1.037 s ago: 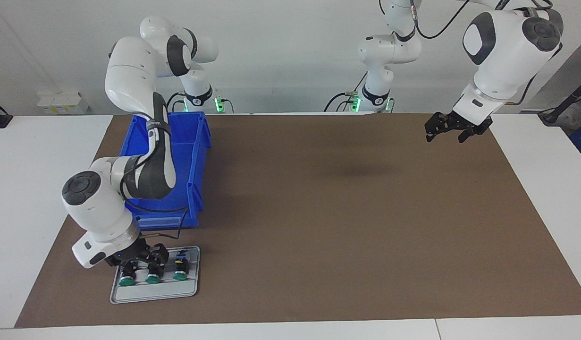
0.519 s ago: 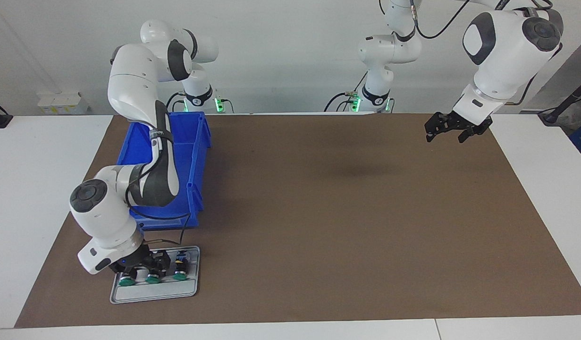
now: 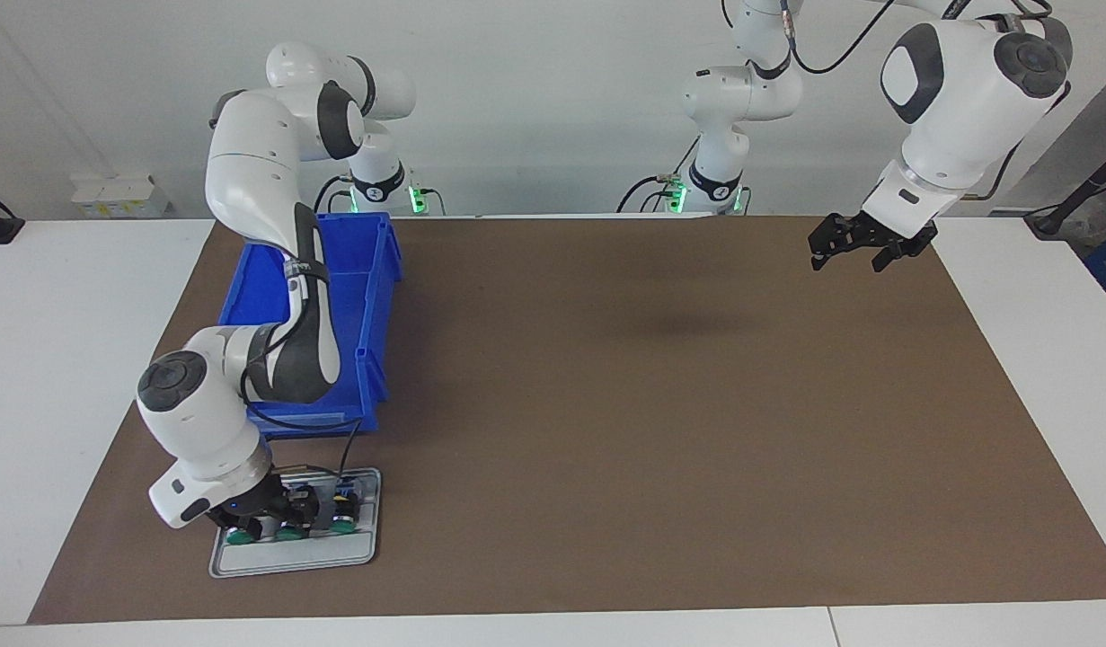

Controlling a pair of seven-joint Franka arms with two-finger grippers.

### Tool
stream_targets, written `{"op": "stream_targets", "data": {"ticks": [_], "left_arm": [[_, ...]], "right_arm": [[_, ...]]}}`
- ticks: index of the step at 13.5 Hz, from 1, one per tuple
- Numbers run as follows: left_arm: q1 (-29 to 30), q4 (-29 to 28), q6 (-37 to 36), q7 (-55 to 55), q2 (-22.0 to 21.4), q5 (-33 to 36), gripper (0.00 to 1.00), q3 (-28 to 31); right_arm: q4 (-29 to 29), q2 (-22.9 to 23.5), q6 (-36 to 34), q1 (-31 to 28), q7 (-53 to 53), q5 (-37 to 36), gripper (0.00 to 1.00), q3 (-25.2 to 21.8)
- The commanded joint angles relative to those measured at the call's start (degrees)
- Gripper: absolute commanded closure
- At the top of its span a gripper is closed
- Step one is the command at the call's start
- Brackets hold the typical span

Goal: Place and press button with both arms
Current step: 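Grasp the middle green button with the right gripper and lift it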

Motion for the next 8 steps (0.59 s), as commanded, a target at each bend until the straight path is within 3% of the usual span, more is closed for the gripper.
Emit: {"op": "stream_targets", "data": {"ticks": [1,3,4,8], "left_arm": [[0.7,-1.4,-0.3,0.3,-1.5,-0.2,0.0,-0.5],[0.7,-1.4,-0.3,0.3,-1.5,-0.2,0.0,-0.5],[0.7,-1.4,-0.3,0.3,-1.5,-0.2,0.0,-0.5],[0.7,-1.4,-0.3,0.3,-1.5,-0.2,0.0,-0.5]], "right_arm": [[-3.9,-1.2,3.0,-0.2,-1.2,-0.7,0.29,0.6],[-3.9,-1.3,2.8,-0.1,-1.2,-0.7,0.32,0.6],[-3.9,-1.3,2.6,-0.2,-1.2,-0.6,0.38,0.6],[-3.8,-1.8,2.2,-0.4,-1.2,-0.5,0.98,0.6]]}}
